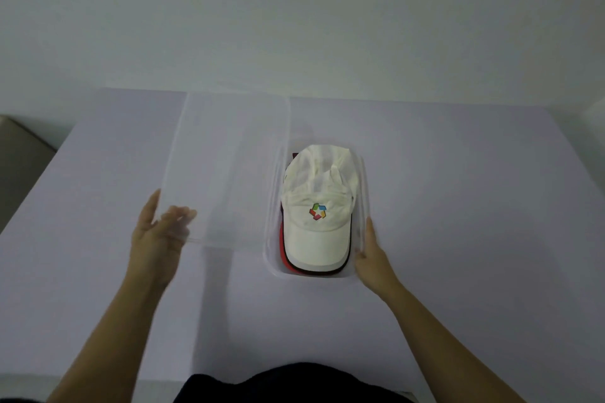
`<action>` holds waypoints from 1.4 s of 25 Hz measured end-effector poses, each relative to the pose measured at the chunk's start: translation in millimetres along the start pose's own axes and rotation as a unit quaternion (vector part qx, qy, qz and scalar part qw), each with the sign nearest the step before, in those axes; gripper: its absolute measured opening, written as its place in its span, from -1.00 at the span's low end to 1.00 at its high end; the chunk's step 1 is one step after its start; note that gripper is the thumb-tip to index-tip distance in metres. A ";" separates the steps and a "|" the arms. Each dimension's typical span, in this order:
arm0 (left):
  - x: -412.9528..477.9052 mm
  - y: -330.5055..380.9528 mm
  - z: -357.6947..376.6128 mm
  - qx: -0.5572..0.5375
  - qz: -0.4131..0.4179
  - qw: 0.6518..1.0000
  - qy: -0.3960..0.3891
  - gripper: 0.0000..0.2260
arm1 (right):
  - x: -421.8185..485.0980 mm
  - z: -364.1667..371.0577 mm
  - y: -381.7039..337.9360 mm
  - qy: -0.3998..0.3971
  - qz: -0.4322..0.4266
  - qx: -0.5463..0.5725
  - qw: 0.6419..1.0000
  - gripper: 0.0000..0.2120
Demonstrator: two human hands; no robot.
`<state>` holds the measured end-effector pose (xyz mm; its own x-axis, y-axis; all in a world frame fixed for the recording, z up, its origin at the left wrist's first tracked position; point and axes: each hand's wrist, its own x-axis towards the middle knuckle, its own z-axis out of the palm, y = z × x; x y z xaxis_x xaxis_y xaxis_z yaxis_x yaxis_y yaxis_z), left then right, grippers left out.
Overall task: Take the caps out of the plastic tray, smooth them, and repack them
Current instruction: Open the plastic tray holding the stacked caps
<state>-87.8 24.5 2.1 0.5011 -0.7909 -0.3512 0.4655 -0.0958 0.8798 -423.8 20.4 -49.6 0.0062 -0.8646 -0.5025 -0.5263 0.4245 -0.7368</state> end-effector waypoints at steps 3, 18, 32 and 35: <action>11.9 -0.7 -33.3 0.031 -0.033 0.999 0.014 -0.57 | -1.3 -1.1 0.8 0.009 -0.012 -0.017 1.000 -0.32; 42.1 -58.9 -69.5 0.541 -0.088 0.836 -0.039 -0.59 | 4.9 -5.7 7.3 -0.027 -0.017 -0.040 0.999 -0.31; 6.2 -99.5 95.8 0.543 0.044 0.820 -0.176 -0.50 | 28.5 5.4 -44.6 -0.105 -0.229 -0.483 0.839 0.07; 3.4 -103.8 99.8 0.553 0.019 0.821 -0.142 -0.55 | 35.2 8.3 -53.5 -0.129 -0.200 -0.535 0.810 0.20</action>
<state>-207.3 -28.5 -58.5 0.2374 -0.8995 -0.3668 -0.5713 -0.4347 0.6962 -388.4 -30.5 -31.6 0.4641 -0.7314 -0.4996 -0.8732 -0.4724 -0.1196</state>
